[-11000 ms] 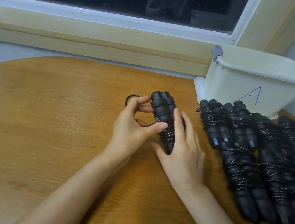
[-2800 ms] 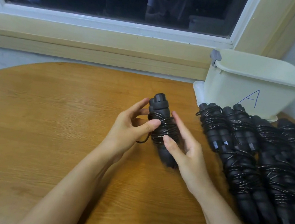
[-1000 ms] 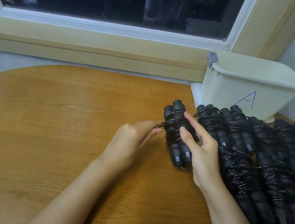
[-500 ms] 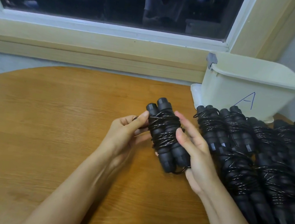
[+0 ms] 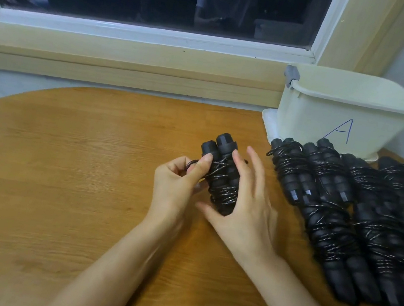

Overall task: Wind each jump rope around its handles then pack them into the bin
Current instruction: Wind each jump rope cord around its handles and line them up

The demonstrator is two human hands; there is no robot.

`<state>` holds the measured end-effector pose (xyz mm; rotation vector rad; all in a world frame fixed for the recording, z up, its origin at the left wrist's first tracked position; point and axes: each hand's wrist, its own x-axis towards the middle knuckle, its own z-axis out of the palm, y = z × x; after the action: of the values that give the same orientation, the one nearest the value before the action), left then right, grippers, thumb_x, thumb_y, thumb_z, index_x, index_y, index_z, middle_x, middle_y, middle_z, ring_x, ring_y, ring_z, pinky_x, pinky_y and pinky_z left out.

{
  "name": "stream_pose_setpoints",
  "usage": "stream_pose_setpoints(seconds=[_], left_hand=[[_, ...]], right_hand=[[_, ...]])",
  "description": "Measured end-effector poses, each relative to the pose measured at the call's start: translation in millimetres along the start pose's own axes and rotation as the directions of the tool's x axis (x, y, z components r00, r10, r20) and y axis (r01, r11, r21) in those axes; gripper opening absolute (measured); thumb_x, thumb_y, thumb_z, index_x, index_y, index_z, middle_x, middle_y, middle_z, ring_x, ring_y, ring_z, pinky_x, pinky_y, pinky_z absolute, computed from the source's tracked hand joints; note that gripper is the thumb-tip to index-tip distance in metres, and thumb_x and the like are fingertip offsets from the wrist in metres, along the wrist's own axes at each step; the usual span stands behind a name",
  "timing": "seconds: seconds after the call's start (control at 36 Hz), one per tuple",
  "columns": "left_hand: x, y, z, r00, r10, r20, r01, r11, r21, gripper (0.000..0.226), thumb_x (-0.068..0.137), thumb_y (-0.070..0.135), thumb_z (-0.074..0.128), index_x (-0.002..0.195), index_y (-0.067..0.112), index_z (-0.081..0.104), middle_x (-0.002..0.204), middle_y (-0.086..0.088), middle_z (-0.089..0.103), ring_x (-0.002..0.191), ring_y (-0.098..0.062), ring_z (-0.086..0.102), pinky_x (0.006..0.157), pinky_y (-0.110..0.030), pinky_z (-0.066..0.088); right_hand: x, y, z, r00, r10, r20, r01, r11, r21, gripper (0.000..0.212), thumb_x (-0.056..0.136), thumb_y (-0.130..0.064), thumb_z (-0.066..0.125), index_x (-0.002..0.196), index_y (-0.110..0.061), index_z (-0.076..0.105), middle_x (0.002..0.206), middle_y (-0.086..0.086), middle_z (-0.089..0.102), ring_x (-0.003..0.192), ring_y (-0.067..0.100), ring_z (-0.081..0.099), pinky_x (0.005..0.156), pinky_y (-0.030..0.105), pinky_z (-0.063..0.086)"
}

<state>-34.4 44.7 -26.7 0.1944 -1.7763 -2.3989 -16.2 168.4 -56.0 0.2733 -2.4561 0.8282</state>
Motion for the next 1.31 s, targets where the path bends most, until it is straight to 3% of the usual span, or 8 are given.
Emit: stream_pose_setpoints(seconds=[0.19, 0.44, 0.53, 0.78, 0.92, 1.03, 1.11, 1.31], left_hand=[[3, 9, -5, 0.998, 0.023, 0.057, -0.022, 0.999, -0.029, 0.033, 0.093, 0.018, 0.064, 0.065, 0.008, 0.05, 0.08, -0.013, 0.068, 0.077, -0.019, 0.068, 0.059, -0.025, 0.056], [17, 25, -24, 0.995, 0.031, 0.095, -0.037, 0.997, 0.062, 0.04, 0.084, 0.028, 0.069, 0.079, -0.011, 0.06, 0.071, -0.012, 0.069, 0.059, -0.019, 0.067, 0.054, -0.025, 0.054], [19, 28, -27, 0.99, -0.048, 0.135, 0.041, 0.998, 0.054, 0.05, 0.077, 0.036, 0.069, 0.089, -0.013, 0.066, 0.073, -0.01, 0.069, 0.064, -0.02, 0.067, 0.059, -0.026, 0.055], [24, 23, -27, 0.928, -0.318, 0.194, 0.346, 0.93, -0.126, 0.018, 0.071, 0.031, 0.068, 0.066, 0.015, 0.077, 0.069, 0.001, 0.067, 0.061, -0.01, 0.06, 0.065, -0.021, 0.049], [24, 16, -24, 0.882, -0.377, 0.282, 0.461, 0.817, -0.348, 0.023, 0.074, 0.023, 0.068, 0.063, 0.019, 0.05, 0.066, 0.005, 0.054, 0.064, -0.007, 0.054, 0.07, -0.018, 0.048], [12, 12, -11, 0.952, -0.237, 0.191, 0.289, 0.901, -0.323, 0.018, 0.084, 0.028, 0.065, 0.075, 0.016, 0.056, 0.075, 0.002, 0.053, 0.065, -0.007, 0.052, 0.064, -0.018, 0.046], [3, 10, -3, 0.994, -0.026, 0.103, 0.047, 0.979, -0.198, 0.044, 0.099, 0.024, 0.052, 0.056, 0.016, 0.054, 0.058, 0.005, 0.051, 0.058, -0.004, 0.055, 0.063, -0.016, 0.049], [-1, 1, -3, 0.918, 0.366, 0.155, -0.386, 0.913, 0.129, 0.046, 0.104, 0.019, 0.045, 0.058, 0.014, 0.039, 0.063, 0.008, 0.042, 0.067, -0.008, 0.04, 0.069, -0.02, 0.036]], right_hand=[[4, 3, -6, 0.975, -0.154, -0.162, 0.137, 0.984, -0.11, 0.083, 0.068, -0.041, 0.083, 0.142, -0.024, 0.049, 0.146, -0.008, 0.051, 0.106, 0.02, 0.066, 0.065, 0.037, 0.06], [5, 3, -9, 0.955, -0.279, -0.101, 0.271, 0.959, -0.085, 0.075, 0.073, -0.04, 0.078, 0.142, -0.023, 0.051, 0.141, -0.008, 0.054, 0.103, 0.016, 0.063, 0.066, 0.033, 0.06], [5, 5, -10, 0.945, -0.306, -0.117, 0.303, 0.952, -0.042, 0.076, 0.073, -0.039, 0.078, 0.142, -0.022, 0.051, 0.14, -0.008, 0.054, 0.104, 0.018, 0.064, 0.067, 0.037, 0.061], [4, 5, -7, 0.951, -0.278, -0.137, 0.291, 0.952, 0.092, 0.077, 0.072, -0.04, 0.079, 0.141, -0.018, 0.053, 0.141, -0.006, 0.055, 0.114, 0.015, 0.062, 0.083, 0.036, 0.06], [3, 3, -6, 0.977, -0.176, -0.124, 0.2, 0.953, 0.227, 0.078, 0.071, -0.041, 0.076, 0.142, -0.017, 0.054, 0.143, -0.011, 0.051, 0.121, 0.007, 0.058, 0.098, 0.016, 0.047], [4, 3, -4, 0.989, -0.095, -0.115, 0.127, 0.942, 0.309, 0.08, 0.071, -0.042, 0.074, 0.143, -0.017, 0.052, 0.145, -0.011, 0.049, 0.126, -0.008, 0.048, 0.101, 0.005, 0.036], [5, 3, -4, 0.994, -0.032, -0.106, 0.071, 0.919, 0.388, 0.082, 0.07, -0.042, 0.074, 0.145, -0.019, 0.048, 0.146, -0.006, 0.05, 0.13, -0.01, 0.043, 0.101, 0.004, 0.034], [7, 3, -6, 0.996, 0.067, -0.054, -0.032, 0.872, 0.489, 0.084, 0.07, -0.031, 0.079, 0.146, -0.018, 0.046, 0.146, -0.006, 0.05, 0.133, -0.008, 0.041, 0.1, 0.003, 0.032]])
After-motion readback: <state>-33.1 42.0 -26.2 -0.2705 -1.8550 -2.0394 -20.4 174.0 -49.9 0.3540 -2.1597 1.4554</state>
